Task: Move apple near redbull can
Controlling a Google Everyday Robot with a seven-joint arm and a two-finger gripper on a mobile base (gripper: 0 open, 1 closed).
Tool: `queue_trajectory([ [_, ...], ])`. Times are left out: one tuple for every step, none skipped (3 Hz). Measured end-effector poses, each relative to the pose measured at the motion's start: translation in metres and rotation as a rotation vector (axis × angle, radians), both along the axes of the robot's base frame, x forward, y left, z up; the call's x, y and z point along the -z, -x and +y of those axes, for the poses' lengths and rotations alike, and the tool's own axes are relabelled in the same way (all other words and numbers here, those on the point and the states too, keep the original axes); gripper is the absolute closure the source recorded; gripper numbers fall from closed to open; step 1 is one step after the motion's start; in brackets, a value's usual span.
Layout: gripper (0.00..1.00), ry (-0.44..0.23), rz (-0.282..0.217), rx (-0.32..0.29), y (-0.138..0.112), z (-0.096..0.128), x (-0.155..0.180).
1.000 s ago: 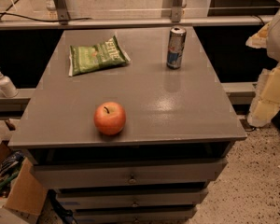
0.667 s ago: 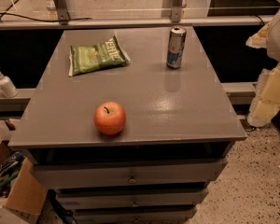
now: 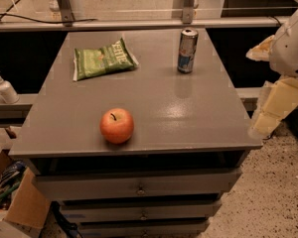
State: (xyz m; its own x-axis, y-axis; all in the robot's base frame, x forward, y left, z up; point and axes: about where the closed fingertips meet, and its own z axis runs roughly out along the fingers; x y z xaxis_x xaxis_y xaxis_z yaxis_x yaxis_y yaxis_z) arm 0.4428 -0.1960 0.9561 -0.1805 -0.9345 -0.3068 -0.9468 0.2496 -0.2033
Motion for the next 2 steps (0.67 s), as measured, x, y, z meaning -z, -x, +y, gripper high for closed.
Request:
queue_trajectory([
  [0.0, -0.071, 0.022, -0.038, -0.003, 0.014, 0.021],
  [0.0, -0.272, 0.059, -0.097, -0.004, 0.059, 0.067],
])
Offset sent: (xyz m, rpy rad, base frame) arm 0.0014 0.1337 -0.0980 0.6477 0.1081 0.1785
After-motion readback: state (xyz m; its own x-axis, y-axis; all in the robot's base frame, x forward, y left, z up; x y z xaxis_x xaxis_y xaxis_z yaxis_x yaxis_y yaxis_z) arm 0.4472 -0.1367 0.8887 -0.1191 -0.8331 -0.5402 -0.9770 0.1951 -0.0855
